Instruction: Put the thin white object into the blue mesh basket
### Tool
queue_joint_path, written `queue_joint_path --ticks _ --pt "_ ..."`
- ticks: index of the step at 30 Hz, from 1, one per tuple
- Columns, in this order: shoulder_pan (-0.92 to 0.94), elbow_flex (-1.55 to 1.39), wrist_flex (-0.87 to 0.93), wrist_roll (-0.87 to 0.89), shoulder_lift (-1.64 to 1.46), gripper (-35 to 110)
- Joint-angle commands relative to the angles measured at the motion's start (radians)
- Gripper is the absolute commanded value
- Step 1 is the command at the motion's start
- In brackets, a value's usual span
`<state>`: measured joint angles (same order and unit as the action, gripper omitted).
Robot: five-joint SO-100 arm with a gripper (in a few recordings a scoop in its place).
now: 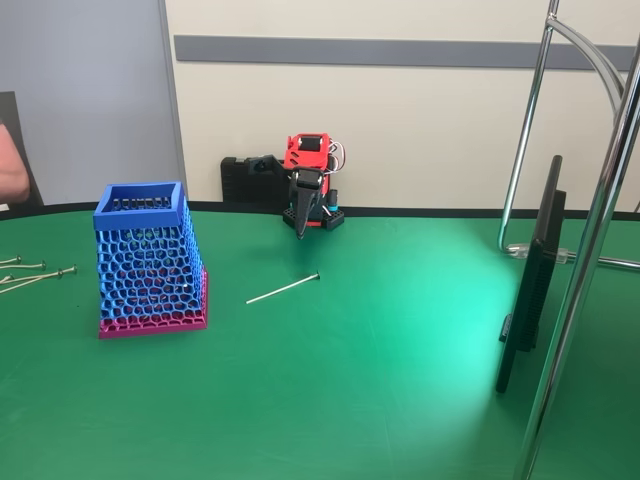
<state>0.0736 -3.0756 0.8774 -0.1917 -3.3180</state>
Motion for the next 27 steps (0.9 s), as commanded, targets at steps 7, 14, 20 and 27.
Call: queue_joint_path --ticks 7,14,20,27 --pt "0.005 -0.006 0.002 0.008 -0.008 1" --pt "0.034 -0.005 -0.002 0.04 -0.008 1" --pt "0.023 -0.005 -0.003 0.025 -0.008 1" --pt "0.014 0.025 -0.012 0.015 0.058 1"
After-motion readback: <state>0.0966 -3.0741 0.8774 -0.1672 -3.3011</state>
